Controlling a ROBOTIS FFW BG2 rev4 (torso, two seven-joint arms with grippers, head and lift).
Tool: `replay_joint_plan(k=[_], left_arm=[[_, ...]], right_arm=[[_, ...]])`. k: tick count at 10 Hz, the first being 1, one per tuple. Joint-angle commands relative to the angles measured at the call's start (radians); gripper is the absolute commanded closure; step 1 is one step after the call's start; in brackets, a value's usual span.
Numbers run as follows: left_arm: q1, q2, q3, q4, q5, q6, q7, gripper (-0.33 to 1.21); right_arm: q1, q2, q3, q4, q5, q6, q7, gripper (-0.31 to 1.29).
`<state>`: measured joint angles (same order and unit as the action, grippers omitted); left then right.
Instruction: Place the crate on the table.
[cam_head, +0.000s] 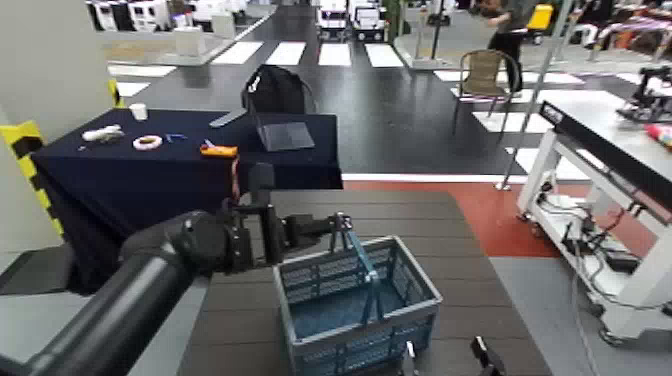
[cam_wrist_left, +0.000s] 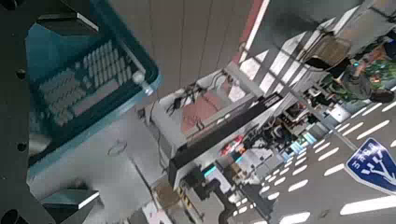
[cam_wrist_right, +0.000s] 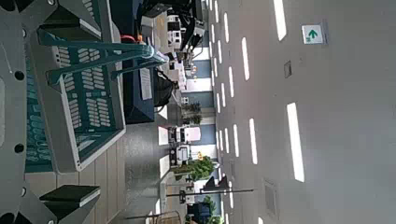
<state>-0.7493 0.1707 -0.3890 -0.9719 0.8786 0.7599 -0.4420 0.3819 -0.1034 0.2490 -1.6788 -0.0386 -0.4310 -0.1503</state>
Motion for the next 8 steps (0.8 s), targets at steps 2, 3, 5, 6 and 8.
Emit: replay_joint_plan(k=[2, 3, 5, 6, 8], left_arm=[[0.189, 0.056, 0.098, -0.346, -0.176, -0.093, 0.088, 0.08], [0.252, 0.061, 0.133, -0.435, -0.230, -0.119, 0.111, 0.08], [0.396, 0.076, 0.165, -0.585, -0.273, -0.235, 0.181, 0.09], [0.481, 0.078, 0.190, -0.656, -0.294, -0.300, 0.232, 0.09], [0.619, 0.058, 0.233, -0.749, -0.374, -0.402, 0.287, 0.09]], right_arm=[[0.009, 0.008, -0.017, -0.002, 0.006, 0.000, -0.002, 0.13], [0.009, 0.007, -0.017, -0.002, 0.008, 0.001, 0.000, 0.13], [0.012, 0.005, -0.022, -0.004, 0.008, 0.001, -0.002, 0.13], [0.014, 0.007, -0.025, -0.005, 0.008, 0.000, -0.002, 0.13], [0.017, 0.007, -0.028, -0.007, 0.008, 0.000, -0.002, 0.13]])
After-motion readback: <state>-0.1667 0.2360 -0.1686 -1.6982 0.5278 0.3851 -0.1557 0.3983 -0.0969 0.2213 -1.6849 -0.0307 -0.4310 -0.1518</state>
